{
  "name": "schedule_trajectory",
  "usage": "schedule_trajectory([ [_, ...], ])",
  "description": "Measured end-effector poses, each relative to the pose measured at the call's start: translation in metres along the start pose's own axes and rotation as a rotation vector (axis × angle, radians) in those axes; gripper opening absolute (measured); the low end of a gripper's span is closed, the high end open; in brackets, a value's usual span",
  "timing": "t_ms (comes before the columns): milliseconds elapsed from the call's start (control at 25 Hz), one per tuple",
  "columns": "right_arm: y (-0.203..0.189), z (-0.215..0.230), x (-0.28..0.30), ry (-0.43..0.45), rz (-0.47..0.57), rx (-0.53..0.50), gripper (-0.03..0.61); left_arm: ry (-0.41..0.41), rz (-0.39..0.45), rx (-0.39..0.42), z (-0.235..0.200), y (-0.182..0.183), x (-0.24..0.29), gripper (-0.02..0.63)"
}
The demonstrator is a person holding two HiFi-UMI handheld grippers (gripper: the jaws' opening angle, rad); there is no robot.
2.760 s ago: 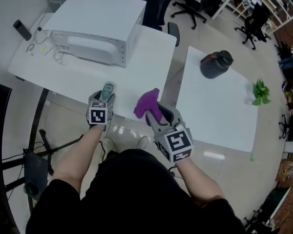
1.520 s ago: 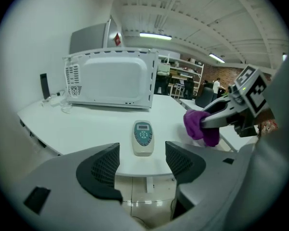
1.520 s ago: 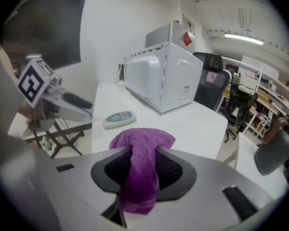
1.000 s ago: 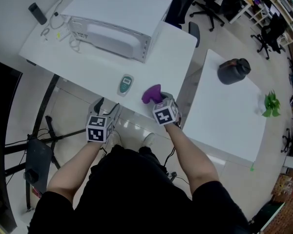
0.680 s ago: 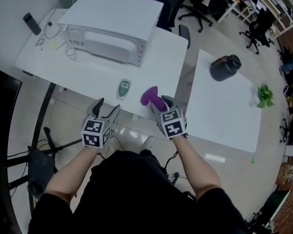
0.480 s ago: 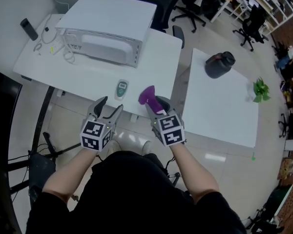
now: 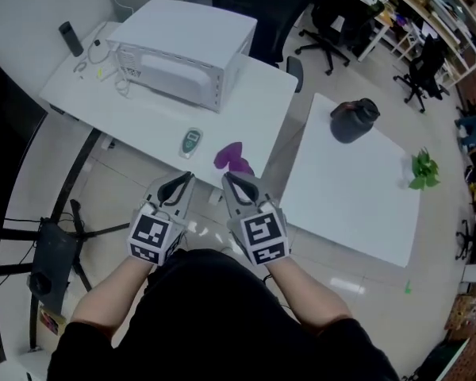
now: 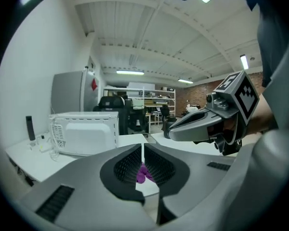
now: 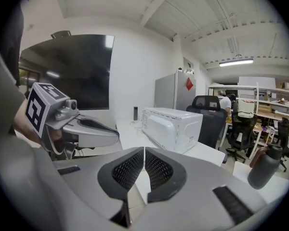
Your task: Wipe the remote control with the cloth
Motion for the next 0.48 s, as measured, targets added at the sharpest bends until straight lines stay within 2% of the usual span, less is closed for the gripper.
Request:
schedule_trajectory([
  [200, 0.0, -0.015, -0.016, 0.051, 0.031, -0.017, 0.017, 0.009, 0.003, 0.05, 0.02, 0.015, -0.011, 0.0],
  [480, 0.003, -0.039, -0.021, 0.02, 0.059, 0.001, 0.015, -0.04, 0.0, 0.09, 0.023, 0.014, -0.028, 0.0],
])
Point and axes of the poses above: the fingertips, and each gripper's own axes: x forward along the fingers, z to its right, y out of its top, the point moved 2 cm from there along -x, backward along the fingers, and after that the axes turned 7 degrees about x, right-handed, at the moved point
